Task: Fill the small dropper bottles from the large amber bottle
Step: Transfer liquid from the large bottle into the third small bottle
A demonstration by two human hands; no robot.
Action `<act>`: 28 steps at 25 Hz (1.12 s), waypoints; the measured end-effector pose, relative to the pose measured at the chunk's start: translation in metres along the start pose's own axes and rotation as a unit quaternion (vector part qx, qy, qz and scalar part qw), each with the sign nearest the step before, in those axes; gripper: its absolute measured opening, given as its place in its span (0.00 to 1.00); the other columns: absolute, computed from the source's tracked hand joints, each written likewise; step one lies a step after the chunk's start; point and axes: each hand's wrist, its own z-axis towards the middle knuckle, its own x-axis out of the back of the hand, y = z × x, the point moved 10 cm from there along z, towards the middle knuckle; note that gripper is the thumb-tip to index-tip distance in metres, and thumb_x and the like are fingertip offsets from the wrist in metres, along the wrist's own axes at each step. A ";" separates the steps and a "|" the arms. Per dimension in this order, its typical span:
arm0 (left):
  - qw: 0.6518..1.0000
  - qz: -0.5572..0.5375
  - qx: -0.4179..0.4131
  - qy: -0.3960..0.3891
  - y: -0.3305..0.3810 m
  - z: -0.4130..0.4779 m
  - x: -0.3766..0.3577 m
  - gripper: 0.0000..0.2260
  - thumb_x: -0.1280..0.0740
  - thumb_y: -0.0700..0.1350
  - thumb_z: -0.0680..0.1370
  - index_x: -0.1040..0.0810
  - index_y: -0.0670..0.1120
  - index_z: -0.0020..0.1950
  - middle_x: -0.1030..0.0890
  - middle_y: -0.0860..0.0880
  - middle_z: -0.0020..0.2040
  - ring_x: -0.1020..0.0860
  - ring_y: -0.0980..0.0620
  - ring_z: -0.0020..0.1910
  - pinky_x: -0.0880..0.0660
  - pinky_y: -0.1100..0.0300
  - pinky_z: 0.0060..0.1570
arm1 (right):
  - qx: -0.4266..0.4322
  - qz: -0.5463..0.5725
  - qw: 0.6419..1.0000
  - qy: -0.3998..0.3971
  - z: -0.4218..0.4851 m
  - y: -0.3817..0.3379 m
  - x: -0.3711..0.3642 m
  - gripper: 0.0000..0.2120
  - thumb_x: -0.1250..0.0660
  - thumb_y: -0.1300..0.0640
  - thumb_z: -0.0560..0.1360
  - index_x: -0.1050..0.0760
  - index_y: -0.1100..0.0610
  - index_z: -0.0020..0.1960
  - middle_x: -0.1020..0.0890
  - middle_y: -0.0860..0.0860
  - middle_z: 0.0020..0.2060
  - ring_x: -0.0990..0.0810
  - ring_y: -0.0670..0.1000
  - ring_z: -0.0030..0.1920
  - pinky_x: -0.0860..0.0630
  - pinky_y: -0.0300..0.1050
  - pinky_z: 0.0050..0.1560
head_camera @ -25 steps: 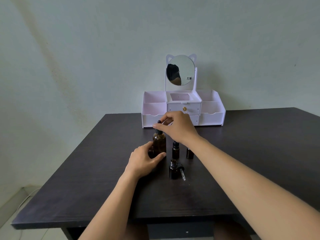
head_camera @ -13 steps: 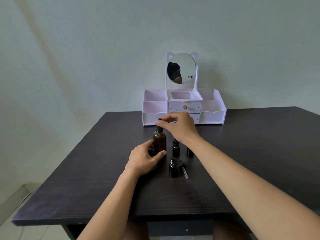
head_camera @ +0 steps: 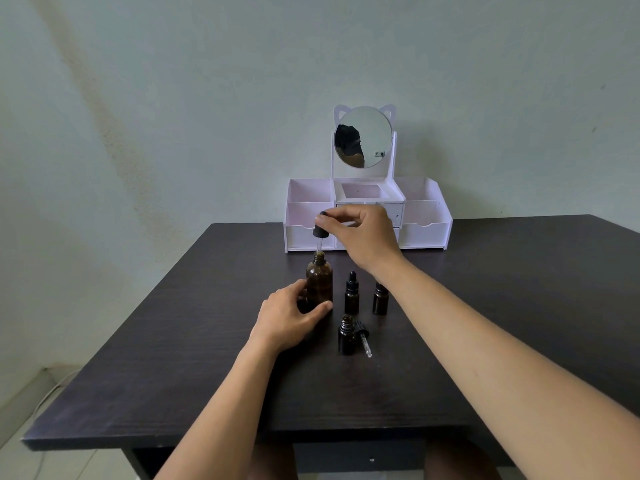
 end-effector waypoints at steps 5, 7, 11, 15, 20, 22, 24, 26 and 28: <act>1.000 0.002 0.010 -0.001 0.000 -0.002 0.001 0.22 0.31 0.67 0.69 0.22 0.59 0.59 0.17 0.59 0.54 0.20 0.57 0.57 0.24 0.51 0.60 | 0.031 0.038 0.997 0.064 0.006 -0.030 0.030 0.02 0.26 0.54 0.75 0.15 0.49 0.45 0.16 0.36 0.34 0.19 0.36 0.38 0.22 0.36 0.45; 1.000 -0.024 0.014 -0.003 0.000 -0.004 0.001 0.26 0.27 0.64 0.69 0.25 0.58 0.64 0.19 0.59 0.54 0.21 0.57 0.57 0.26 0.53 0.62 | 0.028 0.069 0.993 0.089 0.005 -0.037 0.047 0.04 0.27 0.54 0.76 0.16 0.47 0.43 0.15 0.39 0.33 0.19 0.37 0.37 0.22 0.35 0.43; 0.990 -0.136 0.032 0.022 -0.003 -0.014 0.010 0.28 0.22 0.48 0.70 0.36 0.50 0.61 0.25 0.53 0.54 0.21 0.55 0.54 0.25 0.60 0.55 | -0.046 0.131 0.982 0.127 -0.003 -0.023 0.079 0.02 0.26 0.52 0.75 0.15 0.48 0.47 0.14 0.47 0.37 0.20 0.43 0.37 0.23 0.37 0.37; 0.989 -0.142 0.033 0.036 0.000 -0.038 0.017 0.14 0.29 0.40 0.71 0.31 0.48 0.50 0.21 0.47 0.49 0.20 0.52 0.47 0.25 0.59 0.49 | -0.122 0.162 0.972 0.117 -0.031 0.002 0.091 0.05 0.26 0.51 0.75 0.15 0.51 0.49 0.16 0.43 0.39 0.20 0.44 0.40 0.26 0.36 0.35; 0.995 -0.038 -0.033 -0.087 0.030 -0.061 -0.012 0.19 0.27 0.63 0.65 0.20 0.61 0.54 0.19 0.60 0.50 0.22 0.62 0.55 0.29 0.57 0.63 | -0.172 0.181 0.963 0.104 -0.065 0.027 0.091 0.05 0.25 0.50 0.74 0.14 0.50 0.47 0.14 0.44 0.42 0.20 0.45 0.42 0.27 0.40 0.41; 0.996 0.031 -0.047 -0.071 0.036 -0.062 -0.014 0.22 0.27 0.66 0.67 0.19 0.60 0.59 0.21 0.62 0.55 0.24 0.59 0.58 0.31 0.56 0.64 | -0.178 0.181 0.962 0.099 -0.073 0.030 0.089 0.06 0.24 0.50 0.74 0.14 0.50 0.48 0.14 0.43 0.44 0.20 0.45 0.41 0.27 0.41 0.42; 0.995 0.069 -0.063 -0.044 0.040 -0.061 -0.012 0.23 0.29 0.68 0.69 0.17 0.58 0.58 0.21 0.61 0.58 0.24 0.57 0.59 0.31 0.53 0.65 | -0.177 0.169 0.965 0.095 -0.075 0.030 0.087 0.08 0.25 0.50 0.74 0.14 0.52 0.51 0.13 0.43 0.44 0.20 0.44 0.41 0.26 0.40 0.41; 0.995 0.069 -0.063 -0.046 0.038 -0.060 -0.013 0.24 0.30 0.69 0.69 0.17 0.57 0.58 0.22 0.61 0.58 0.24 0.57 0.59 0.30 0.51 0.65 | -0.174 0.154 0.968 0.092 -0.078 0.031 0.086 0.09 0.25 0.50 0.74 0.14 0.52 0.52 0.13 0.42 0.44 0.19 0.44 0.40 0.26 0.39 0.41; 0.995 0.066 -0.062 -0.047 0.036 -0.060 -0.014 0.26 0.30 0.70 0.68 0.17 0.57 0.58 0.22 0.61 0.58 0.24 0.58 0.58 0.29 0.50 0.65 | -0.173 0.151 0.969 0.090 -0.079 0.033 0.084 0.09 0.25 0.50 0.74 0.14 0.52 0.51 0.13 0.42 0.42 0.19 0.43 0.40 0.26 0.39 0.40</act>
